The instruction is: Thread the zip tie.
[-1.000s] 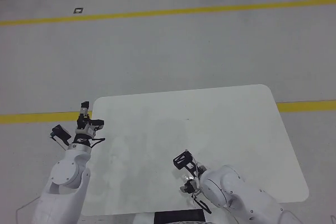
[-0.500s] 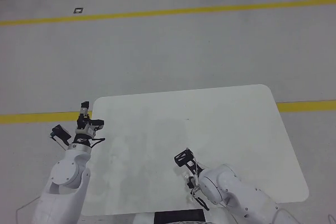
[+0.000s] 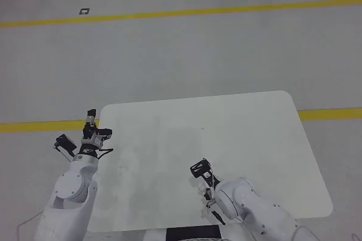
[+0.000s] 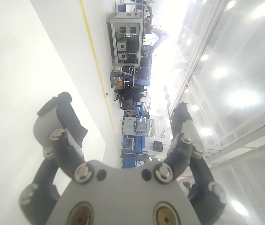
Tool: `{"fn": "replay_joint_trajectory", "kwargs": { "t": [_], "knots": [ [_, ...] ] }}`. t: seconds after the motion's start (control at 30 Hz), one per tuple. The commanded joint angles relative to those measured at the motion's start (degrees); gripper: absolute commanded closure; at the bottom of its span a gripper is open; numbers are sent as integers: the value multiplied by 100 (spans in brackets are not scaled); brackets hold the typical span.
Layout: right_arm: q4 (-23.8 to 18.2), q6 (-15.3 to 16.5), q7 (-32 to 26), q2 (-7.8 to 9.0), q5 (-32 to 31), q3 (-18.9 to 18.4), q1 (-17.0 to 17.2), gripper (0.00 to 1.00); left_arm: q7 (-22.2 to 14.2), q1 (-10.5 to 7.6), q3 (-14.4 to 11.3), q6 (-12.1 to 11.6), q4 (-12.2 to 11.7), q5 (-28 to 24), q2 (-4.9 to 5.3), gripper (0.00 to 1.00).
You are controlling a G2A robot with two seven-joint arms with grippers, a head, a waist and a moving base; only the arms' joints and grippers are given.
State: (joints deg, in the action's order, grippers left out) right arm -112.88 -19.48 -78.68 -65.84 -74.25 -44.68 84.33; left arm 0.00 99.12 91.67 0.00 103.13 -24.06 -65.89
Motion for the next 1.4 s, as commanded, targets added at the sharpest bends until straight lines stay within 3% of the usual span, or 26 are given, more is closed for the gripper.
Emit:
{"fn": "replay_joint_trajectory", "kwargs": {
  "t": [0.0, 0.23, 0.37, 1.13, 1.2, 1.27, 1.37],
  "knots": [
    [67, 0, -1, -31, -46, 7, -13, 83, 0, 0, 0, 0, 0, 0, 0, 0],
    [269, 0, -1, -153, -151, 15, -66, 93, 0, 0, 0, 0, 0, 0, 0, 0],
    [400, 0, 21, -224, -157, -29, -85, 84, 0, 0, 0, 0, 0, 0, 0, 0],
    [1143, 0, -45, -572, -198, -23, -312, 84, 0, 0, 0, 0, 0, 0, 0, 0],
    [1171, 0, -42, -590, -191, -25, -323, 87, 0, 0, 0, 0, 0, 0, 0, 0],
    [1167, 0, -44, -601, -198, -31, -321, 100, 0, 0, 0, 0, 0, 0, 0, 0],
    [1125, 0, -55, -609, -251, -52, -295, 100, 0, 0, 0, 0, 0, 0, 0, 0]
  ]
}}
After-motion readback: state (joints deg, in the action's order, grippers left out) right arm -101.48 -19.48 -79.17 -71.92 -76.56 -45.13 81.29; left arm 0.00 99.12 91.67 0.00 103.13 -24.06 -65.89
